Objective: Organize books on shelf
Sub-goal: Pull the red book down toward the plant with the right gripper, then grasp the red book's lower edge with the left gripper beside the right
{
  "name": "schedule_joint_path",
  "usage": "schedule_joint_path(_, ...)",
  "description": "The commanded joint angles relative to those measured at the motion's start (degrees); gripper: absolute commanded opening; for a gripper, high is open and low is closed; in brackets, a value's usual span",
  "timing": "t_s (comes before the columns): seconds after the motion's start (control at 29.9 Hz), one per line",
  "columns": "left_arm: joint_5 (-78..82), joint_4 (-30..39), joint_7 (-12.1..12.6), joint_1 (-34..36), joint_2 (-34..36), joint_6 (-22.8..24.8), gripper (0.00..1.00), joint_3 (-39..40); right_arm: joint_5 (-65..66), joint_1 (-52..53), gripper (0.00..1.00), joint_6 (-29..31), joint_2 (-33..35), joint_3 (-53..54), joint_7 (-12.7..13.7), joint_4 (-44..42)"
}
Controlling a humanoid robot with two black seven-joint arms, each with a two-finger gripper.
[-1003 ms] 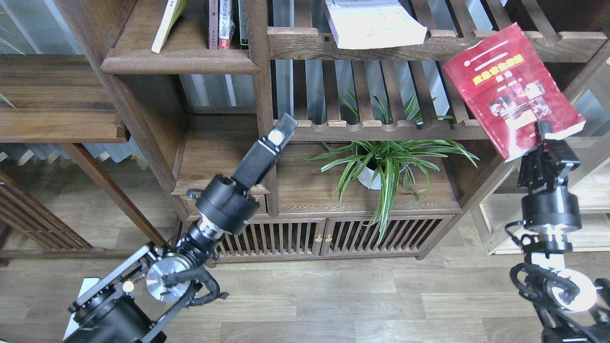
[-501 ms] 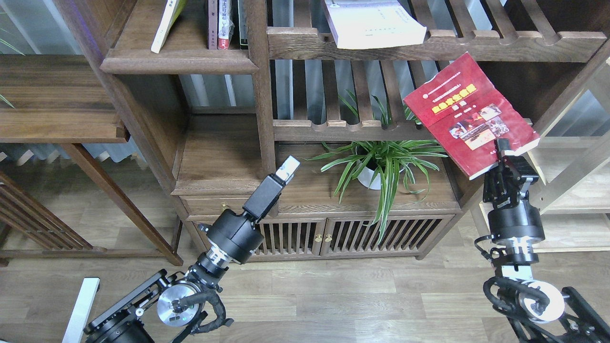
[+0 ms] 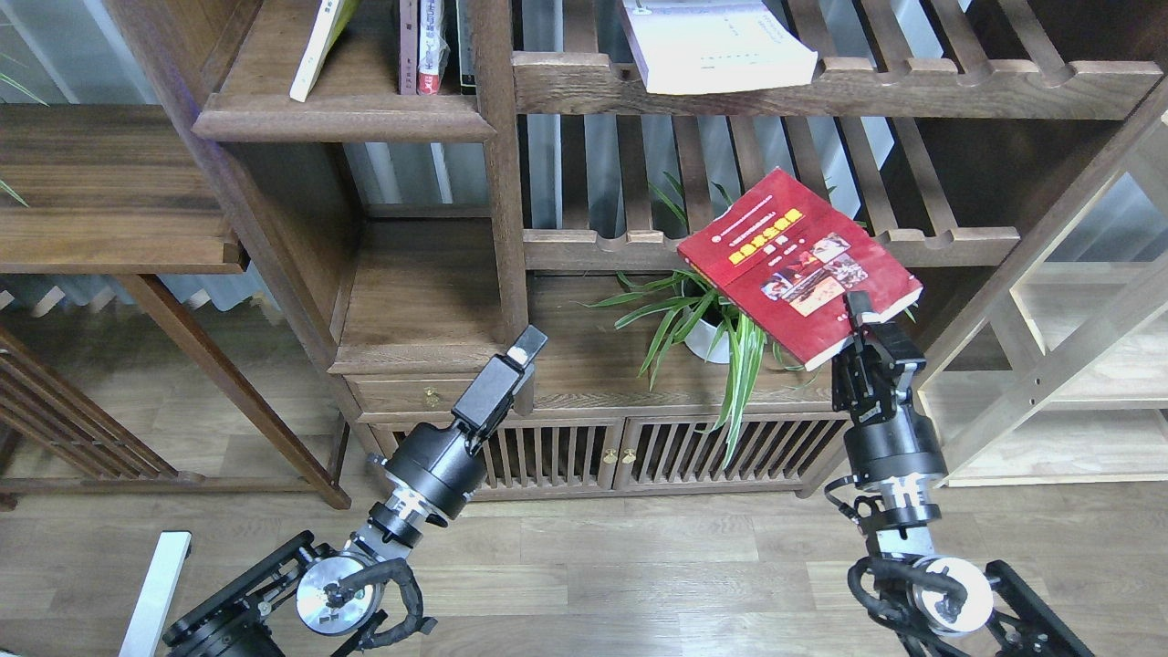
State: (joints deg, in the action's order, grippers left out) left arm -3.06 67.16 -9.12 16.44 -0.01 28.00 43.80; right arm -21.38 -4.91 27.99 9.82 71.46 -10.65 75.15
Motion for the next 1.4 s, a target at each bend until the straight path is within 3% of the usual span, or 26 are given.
schedule_joint_path(0.0, -3.0, -0.5, 0.2, 0.0, 0.0, 0.0, 0.98, -0.9, 1.0, 0.0, 0.0, 0.0, -0.7, -2.9, 0.0, 0.0)
schedule_joint_path(0.6, -8.8, -0.6, 1.9, -0.4, 0.0, 0.0, 0.98, -2.9, 6.4, -0.6, 0.01, 0.0, -8.4, -12.0, 0.0, -0.3)
schedule_joint_path(1.27, -16.4, -1.9, 3.1, 0.1, 0.0, 0.0, 0.98, -2.5, 7.2, -2.6, 0.02, 0.0, -9.8, -17.3, 0.0, -0.4)
schedule_joint_path(1.37, -18.6, -2.0, 4.2, 0.1, 0.0, 0.0, 0.98, -3.2, 7.2, -2.6, 0.03, 0.0, -9.8, -18.0, 0.0, -0.4)
